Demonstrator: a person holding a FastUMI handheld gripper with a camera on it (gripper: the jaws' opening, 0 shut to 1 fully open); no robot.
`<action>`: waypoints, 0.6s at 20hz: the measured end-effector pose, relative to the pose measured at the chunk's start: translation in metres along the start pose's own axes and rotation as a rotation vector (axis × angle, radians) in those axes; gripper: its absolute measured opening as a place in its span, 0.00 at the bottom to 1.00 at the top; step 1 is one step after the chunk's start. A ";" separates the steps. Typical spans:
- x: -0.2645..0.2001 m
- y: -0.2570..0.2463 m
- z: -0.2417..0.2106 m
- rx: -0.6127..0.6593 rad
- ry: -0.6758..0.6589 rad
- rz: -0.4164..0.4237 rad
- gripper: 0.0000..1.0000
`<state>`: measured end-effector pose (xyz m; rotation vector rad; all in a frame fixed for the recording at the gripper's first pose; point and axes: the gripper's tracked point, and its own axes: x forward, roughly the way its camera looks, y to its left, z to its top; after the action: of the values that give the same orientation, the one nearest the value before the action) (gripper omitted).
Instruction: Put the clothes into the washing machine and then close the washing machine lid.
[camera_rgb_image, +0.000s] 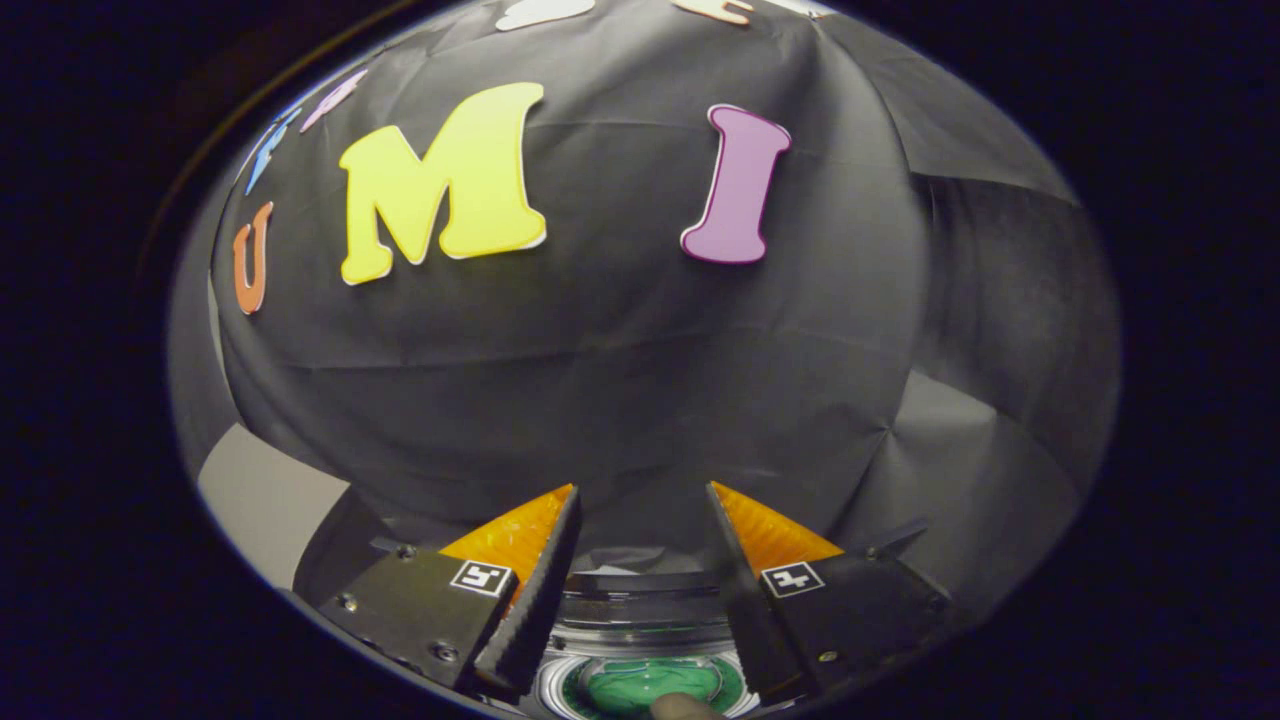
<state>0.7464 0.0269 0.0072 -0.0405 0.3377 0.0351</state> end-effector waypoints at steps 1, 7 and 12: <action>0.004 -0.002 -0.003 -0.002 0.006 -0.008 0.77; 0.013 -0.006 -0.015 -0.026 -0.014 -0.009 0.81; 0.010 -0.006 -0.018 -0.018 -0.044 -0.019 0.85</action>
<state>0.7506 0.0201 -0.0128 -0.0610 0.2925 0.0202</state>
